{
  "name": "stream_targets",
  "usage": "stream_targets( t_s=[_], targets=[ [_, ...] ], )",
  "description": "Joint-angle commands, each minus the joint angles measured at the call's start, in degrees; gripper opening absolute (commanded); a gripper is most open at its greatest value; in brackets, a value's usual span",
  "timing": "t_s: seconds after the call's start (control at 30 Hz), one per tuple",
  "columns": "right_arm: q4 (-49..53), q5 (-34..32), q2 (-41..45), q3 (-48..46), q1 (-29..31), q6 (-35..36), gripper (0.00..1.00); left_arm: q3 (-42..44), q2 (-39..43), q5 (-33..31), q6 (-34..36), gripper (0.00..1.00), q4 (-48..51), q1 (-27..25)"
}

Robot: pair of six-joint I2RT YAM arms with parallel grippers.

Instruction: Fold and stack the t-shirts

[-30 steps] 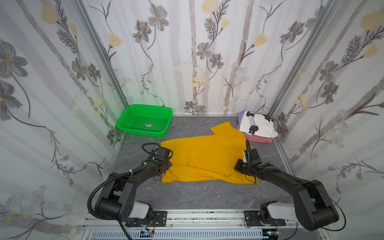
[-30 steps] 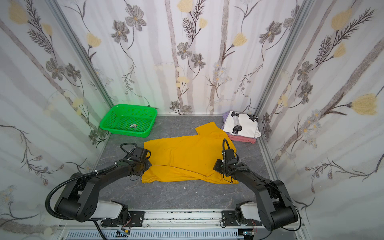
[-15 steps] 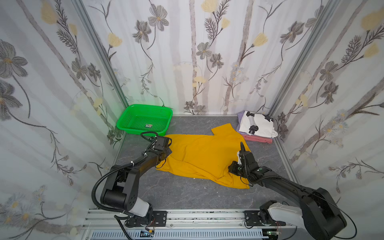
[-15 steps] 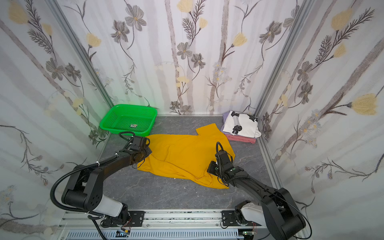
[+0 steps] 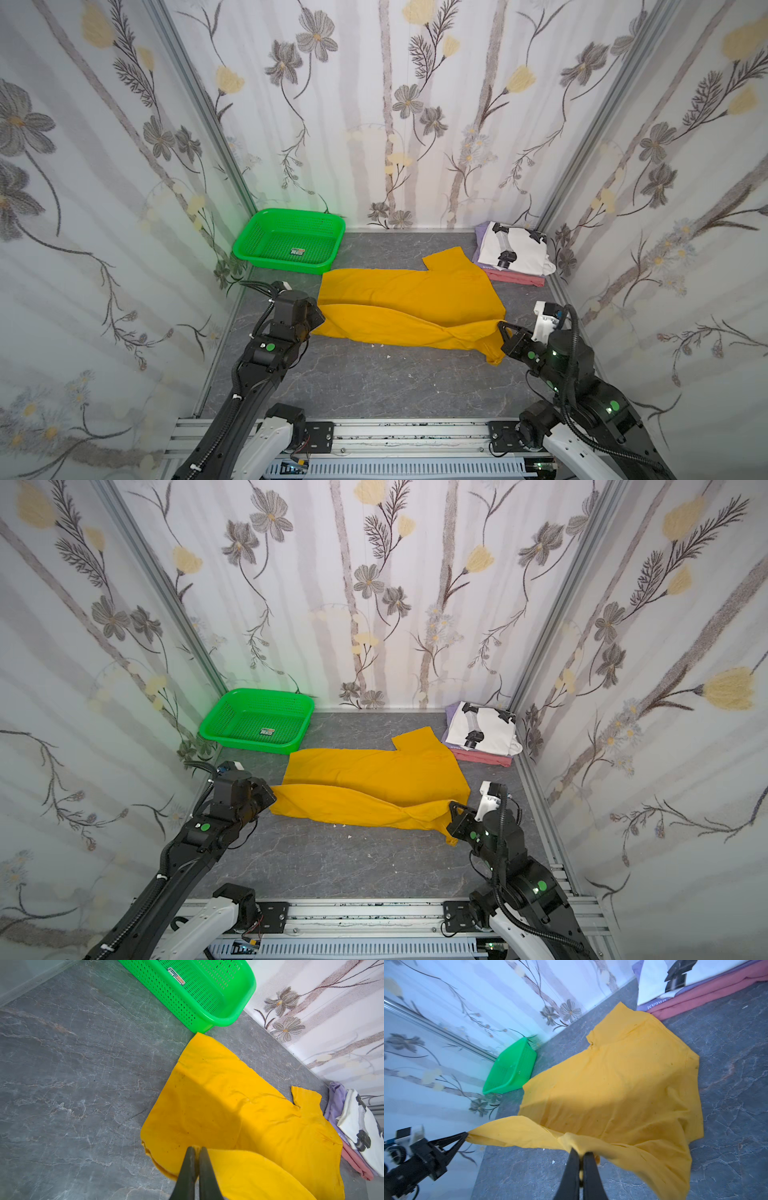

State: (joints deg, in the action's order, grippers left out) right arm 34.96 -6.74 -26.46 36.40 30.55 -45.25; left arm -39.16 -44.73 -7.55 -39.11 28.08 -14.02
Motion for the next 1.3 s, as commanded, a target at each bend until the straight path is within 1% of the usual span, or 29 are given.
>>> stream_targets(
  t_s=[0.0, 0.07, 0.13, 0.27, 0.37, 0.43, 0.53, 0.63, 0.7, 0.8, 0.87, 0.97, 1.03, 1.13, 1.27],
  targets=[
    [2.5, 6.7, 6.1, 0.2, 0.3, 2.4, 0.00, 0.9, 4.3, 0.3, 0.0, 0.00, 3.8, 0.1],
    [2.8, 9.8, 8.7, 1.6, 0.3, 3.8, 0.00, 0.9, 7.3, 0.1, 0.5, 0.00, 5.3, 0.1],
    [3.8, 13.3, 9.3, 3.3, 0.2, 5.3, 0.00, 0.3, 10.0, 0.1, 1.2, 0.00, 7.3, 0.1],
    [12.6, 17.8, 5.8, 9.3, 0.2, 7.3, 0.00, -0.8, 15.7, 0.4, 2.1, 0.00, 11.4, 0.2],
    [18.7, 18.8, 5.4, 12.4, 0.3, 8.3, 0.00, -0.1, 18.8, 0.5, 2.4, 0.00, 13.4, 0.1],
    [21.7, 18.9, 4.8, 12.8, 0.3, 8.6, 0.00, 0.3, 20.0, 1.0, 2.1, 0.00, 14.2, 0.1],
    [22.9, 23.5, 4.8, 8.9, 0.3, 7.4, 0.00, 0.3, 21.8, 0.8, 1.5, 0.00, 15.3, -0.2],
    [22.7, 28.5, 8.4, 1.5, 0.2, 5.3, 0.00, 0.0, 23.3, -1.6, 1.4, 0.00, 16.2, -0.3],
    [24.2, 29.4, 10.9, -2.1, 0.3, 4.2, 0.00, 0.0, 22.7, -1.8, 1.7, 0.00, 15.8, -0.4],
    [23.4, 31.7, 12.9, -4.5, 0.2, 3.4, 0.00, 0.1, 20.9, -1.6, 2.1, 0.00, 15.2, -0.3],
    [21.9, 32.0, 12.8, -5.1, 0.3, 3.6, 0.00, 0.0, 20.0, -2.2, 2.4, 0.00, 15.1, -0.4],
    [18.6, 32.2, 9.6, -7.7, 0.3, 3.9, 0.00, 0.0, 18.9, -2.6, 3.4, 0.00, 14.0, -0.3],
    [15.3, 31.1, 7.1, -9.0, 0.3, 3.7, 0.00, -0.1, 17.7, -2.3, 3.8, 0.00, 13.3, -0.4],
    [11.7, 26.1, 3.6, -8.8, 0.3, 3.8, 0.00, 0.8, 16.2, -1.5, 3.7, 0.00, 11.9, -0.3],
    [8.4, 18.8, -3.8, -7.7, 0.1, 5.2, 0.00, 2.8, 13.8, -1.1, 2.9, 0.00, 9.8, -0.2]
  ],
)
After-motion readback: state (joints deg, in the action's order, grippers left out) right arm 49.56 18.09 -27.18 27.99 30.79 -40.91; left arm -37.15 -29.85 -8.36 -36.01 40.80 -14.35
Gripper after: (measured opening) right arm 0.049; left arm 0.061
